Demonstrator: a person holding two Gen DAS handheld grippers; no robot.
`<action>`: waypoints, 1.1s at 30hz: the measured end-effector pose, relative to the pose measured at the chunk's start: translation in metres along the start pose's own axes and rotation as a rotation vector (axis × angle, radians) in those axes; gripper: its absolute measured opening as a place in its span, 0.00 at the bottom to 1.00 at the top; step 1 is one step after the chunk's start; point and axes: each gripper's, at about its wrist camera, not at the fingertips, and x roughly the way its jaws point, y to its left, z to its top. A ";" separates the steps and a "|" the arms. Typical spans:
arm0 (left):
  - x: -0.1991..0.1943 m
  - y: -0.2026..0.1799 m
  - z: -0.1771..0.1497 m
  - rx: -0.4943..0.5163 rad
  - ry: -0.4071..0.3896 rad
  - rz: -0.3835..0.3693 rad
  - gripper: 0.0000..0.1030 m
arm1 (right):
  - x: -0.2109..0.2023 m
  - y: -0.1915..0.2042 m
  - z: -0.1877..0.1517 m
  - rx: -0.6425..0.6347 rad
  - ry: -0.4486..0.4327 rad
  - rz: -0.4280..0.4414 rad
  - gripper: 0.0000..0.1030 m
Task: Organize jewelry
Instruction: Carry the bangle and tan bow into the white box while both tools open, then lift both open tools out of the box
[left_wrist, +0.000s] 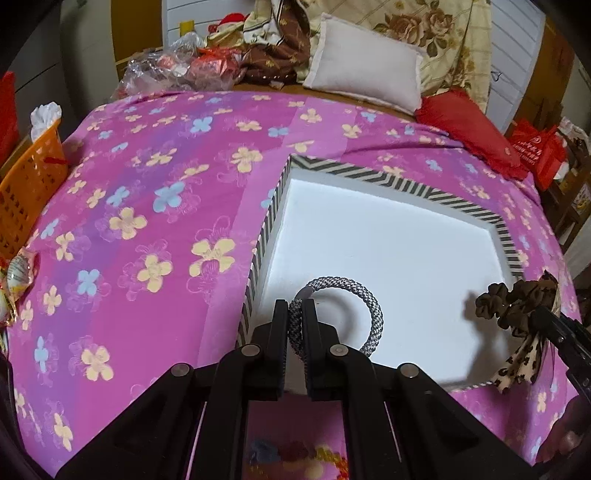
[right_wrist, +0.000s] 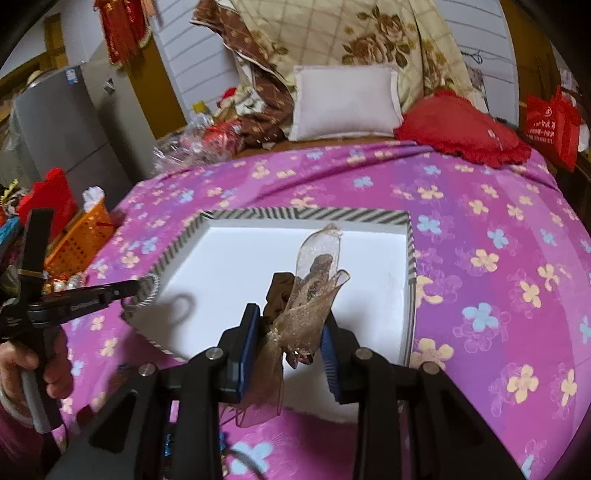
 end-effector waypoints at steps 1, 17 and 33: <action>0.005 0.000 0.000 -0.004 0.008 0.006 0.00 | 0.007 -0.005 -0.001 0.007 0.019 -0.009 0.32; 0.039 -0.001 -0.005 -0.011 0.065 0.057 0.00 | 0.030 -0.021 -0.017 -0.056 0.079 -0.179 0.57; 0.015 -0.003 -0.006 -0.005 0.011 0.008 0.18 | -0.015 -0.006 -0.018 -0.046 -0.018 -0.146 0.79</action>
